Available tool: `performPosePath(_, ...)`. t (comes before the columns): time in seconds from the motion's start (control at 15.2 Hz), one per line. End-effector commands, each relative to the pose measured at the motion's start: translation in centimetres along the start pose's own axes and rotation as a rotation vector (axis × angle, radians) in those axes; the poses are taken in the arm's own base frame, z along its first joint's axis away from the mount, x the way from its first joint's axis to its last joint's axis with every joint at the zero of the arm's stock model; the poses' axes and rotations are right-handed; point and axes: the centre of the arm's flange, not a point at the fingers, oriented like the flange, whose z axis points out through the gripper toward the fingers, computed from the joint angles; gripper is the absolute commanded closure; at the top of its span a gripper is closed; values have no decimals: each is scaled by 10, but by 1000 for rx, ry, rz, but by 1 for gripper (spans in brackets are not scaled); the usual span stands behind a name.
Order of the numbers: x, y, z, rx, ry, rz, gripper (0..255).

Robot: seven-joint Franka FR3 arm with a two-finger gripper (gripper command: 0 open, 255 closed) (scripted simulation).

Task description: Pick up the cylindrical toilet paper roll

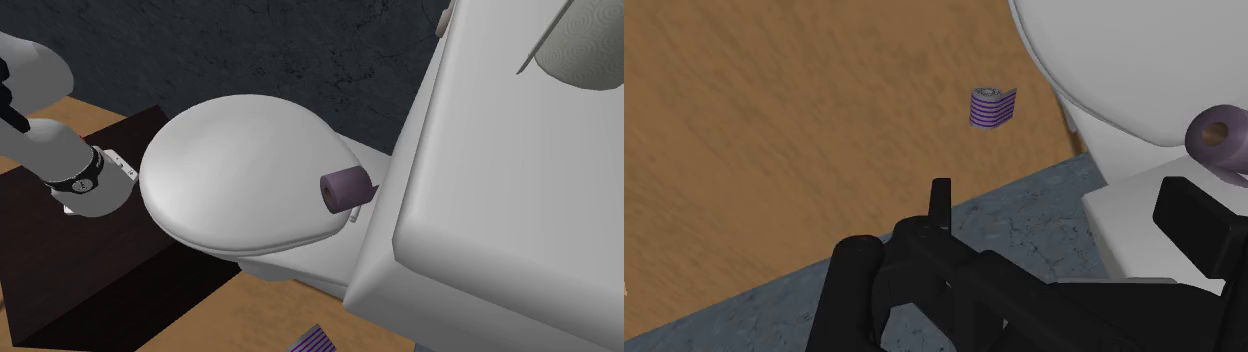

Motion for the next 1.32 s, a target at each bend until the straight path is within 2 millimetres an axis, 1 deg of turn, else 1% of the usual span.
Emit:
performPosePath(0.0,0,0,0,0,0,0,0)
performPosePath(0.33,13,-3,59,125,66,-100,0)
performPosePath(0.59,25,-11,106,225,119,-181,0)
performPosePath(0.92,43,-30,161,351,185,-281,0)
performPosePath(1.25,62,-57,212,476,251,-382,0)
